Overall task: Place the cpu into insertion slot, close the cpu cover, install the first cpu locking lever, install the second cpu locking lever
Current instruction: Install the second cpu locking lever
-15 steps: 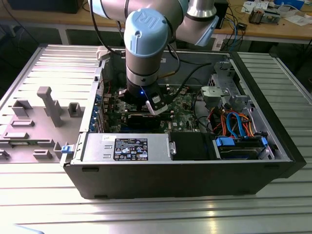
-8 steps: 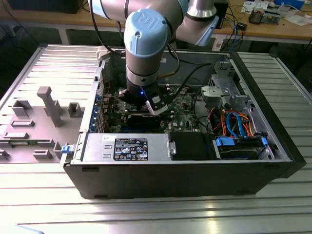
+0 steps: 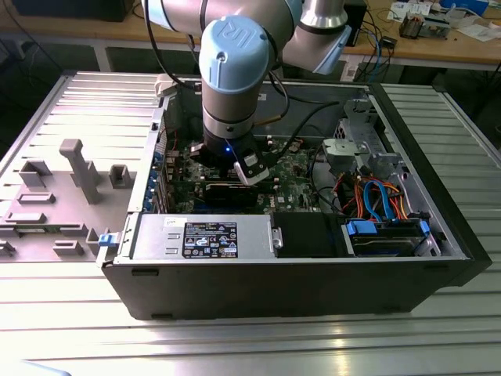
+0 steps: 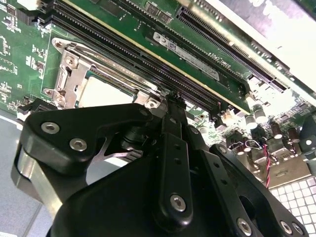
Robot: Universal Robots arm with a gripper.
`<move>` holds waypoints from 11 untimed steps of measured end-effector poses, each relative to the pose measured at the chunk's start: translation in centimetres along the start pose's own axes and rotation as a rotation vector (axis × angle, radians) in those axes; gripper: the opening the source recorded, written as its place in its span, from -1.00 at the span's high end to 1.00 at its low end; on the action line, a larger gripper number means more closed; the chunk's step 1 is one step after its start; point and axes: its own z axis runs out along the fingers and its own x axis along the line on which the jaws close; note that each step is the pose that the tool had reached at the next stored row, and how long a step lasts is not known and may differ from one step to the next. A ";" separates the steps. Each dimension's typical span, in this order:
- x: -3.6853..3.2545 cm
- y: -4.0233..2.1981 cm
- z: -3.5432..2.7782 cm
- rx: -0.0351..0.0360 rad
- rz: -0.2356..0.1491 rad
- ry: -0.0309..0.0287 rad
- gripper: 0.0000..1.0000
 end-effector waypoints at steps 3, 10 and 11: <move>0.00 0.07 0.07 -0.0017 0.000 0.0000 0.79; -0.02 0.32 0.26 -0.0059 0.000 -0.0002 0.79; -0.02 0.35 0.31 -0.0068 0.000 -0.0003 0.79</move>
